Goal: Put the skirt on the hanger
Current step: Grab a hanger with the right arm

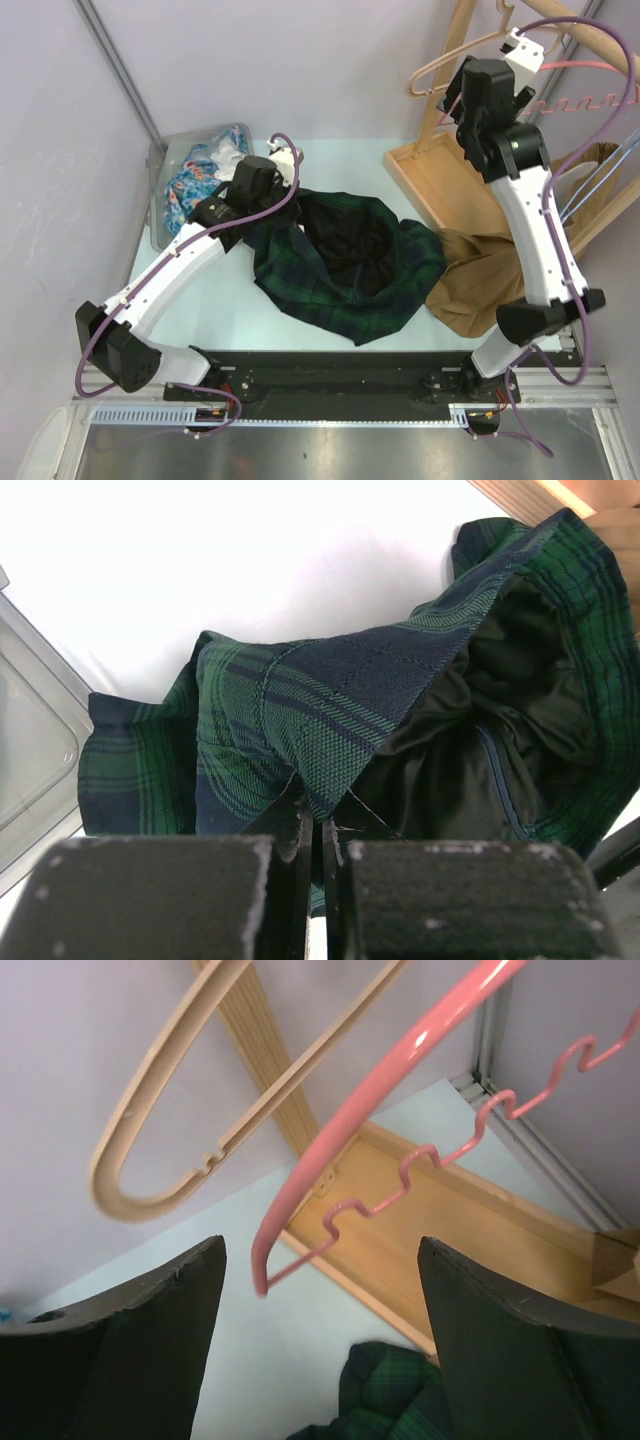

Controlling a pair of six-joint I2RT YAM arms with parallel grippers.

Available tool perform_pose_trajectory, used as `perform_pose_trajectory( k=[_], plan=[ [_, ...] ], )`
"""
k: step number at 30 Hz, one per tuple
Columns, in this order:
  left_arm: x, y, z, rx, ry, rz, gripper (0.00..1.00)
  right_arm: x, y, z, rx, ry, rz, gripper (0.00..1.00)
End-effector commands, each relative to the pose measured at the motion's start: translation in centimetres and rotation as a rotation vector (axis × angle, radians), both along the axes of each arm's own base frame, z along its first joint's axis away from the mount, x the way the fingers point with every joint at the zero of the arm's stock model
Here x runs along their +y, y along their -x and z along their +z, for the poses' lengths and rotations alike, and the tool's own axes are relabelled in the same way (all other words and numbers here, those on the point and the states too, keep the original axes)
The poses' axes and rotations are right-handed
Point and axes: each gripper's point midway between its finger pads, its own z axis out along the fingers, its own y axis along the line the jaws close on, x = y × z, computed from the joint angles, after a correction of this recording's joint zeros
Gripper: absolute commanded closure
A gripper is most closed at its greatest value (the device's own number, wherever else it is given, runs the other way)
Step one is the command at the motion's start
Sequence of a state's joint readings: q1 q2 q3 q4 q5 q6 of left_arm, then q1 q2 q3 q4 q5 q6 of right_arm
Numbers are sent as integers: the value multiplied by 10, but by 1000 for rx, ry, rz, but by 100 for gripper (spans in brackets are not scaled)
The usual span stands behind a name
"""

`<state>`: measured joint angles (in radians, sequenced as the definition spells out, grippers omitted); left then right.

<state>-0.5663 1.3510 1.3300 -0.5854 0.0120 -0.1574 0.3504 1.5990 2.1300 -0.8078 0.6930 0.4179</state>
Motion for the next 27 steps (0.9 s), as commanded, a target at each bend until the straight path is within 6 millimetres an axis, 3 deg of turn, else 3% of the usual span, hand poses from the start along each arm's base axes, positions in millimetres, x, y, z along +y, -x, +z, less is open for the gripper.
perform_pose_trajectory(
  k=[1, 3, 11, 17, 23, 27],
  plan=[
    [-8, -2, 32, -78, 89, -26, 100, -35, -14, 27, -68, -20, -144, 15],
    [-8, -1, 31, -73, 91, -28, 100, -49, -17, 35, -86, -25, -187, 15],
    [-13, 0, 29, -63, 98, -52, 100, -76, -44, 31, -114, -50, -243, 16],
    [-15, -2, 26, -54, 92, -56, 100, -92, -42, 14, -49, -41, -263, 45],
    [-18, -2, 24, -46, 96, -71, 100, -101, -20, 13, -31, -28, -299, 70],
    [-20, 0, 24, -44, 105, -80, 100, -106, -6, 19, -44, -22, -317, 100]
  ],
)
